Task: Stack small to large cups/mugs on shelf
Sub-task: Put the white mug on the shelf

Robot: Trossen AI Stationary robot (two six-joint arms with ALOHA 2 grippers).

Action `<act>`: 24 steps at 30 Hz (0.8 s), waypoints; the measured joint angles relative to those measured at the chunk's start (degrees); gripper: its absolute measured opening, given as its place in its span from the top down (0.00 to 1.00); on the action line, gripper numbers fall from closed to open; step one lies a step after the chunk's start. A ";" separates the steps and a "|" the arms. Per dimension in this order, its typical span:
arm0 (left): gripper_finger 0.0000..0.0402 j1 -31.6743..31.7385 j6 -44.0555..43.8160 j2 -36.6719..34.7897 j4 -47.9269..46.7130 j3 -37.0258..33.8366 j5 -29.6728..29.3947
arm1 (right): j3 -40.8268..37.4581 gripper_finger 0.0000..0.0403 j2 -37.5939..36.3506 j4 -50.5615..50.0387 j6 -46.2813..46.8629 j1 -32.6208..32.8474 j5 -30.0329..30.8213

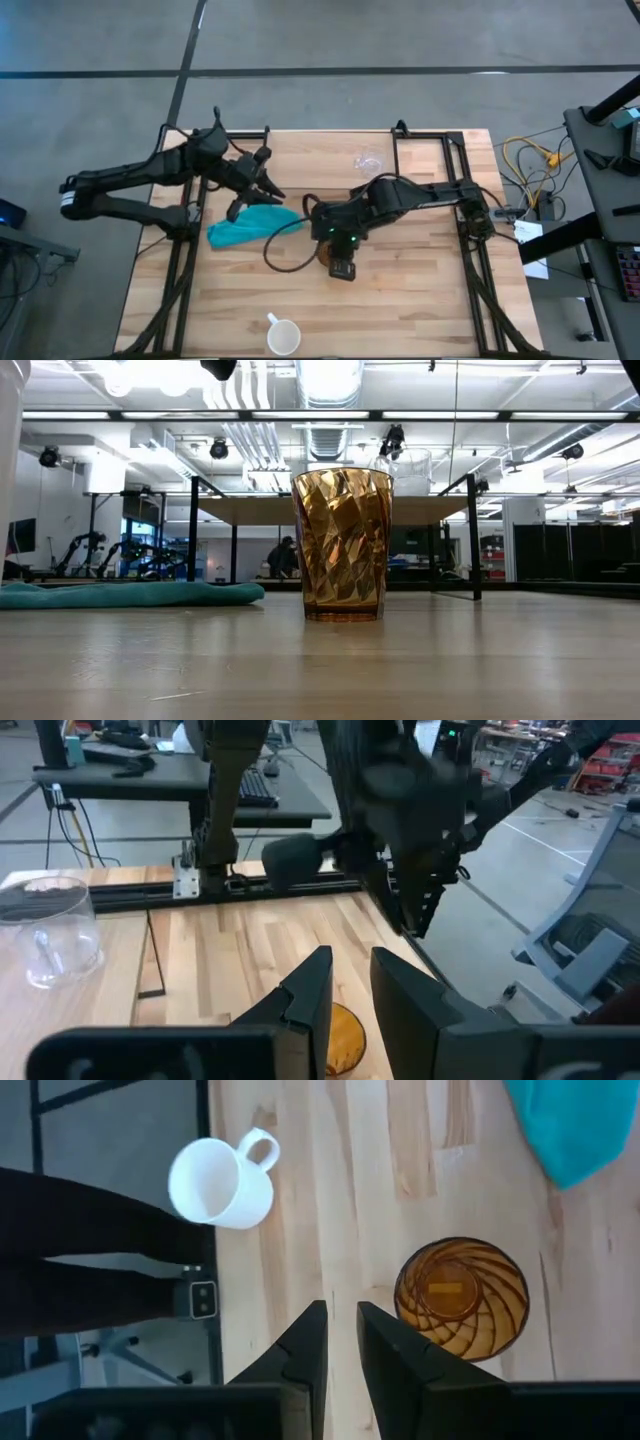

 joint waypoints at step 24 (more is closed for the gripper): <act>0.85 -12.12 -2.54 17.30 0.08 7.39 -0.24 | -10.75 0.87 -23.52 -3.21 -10.59 4.76 20.55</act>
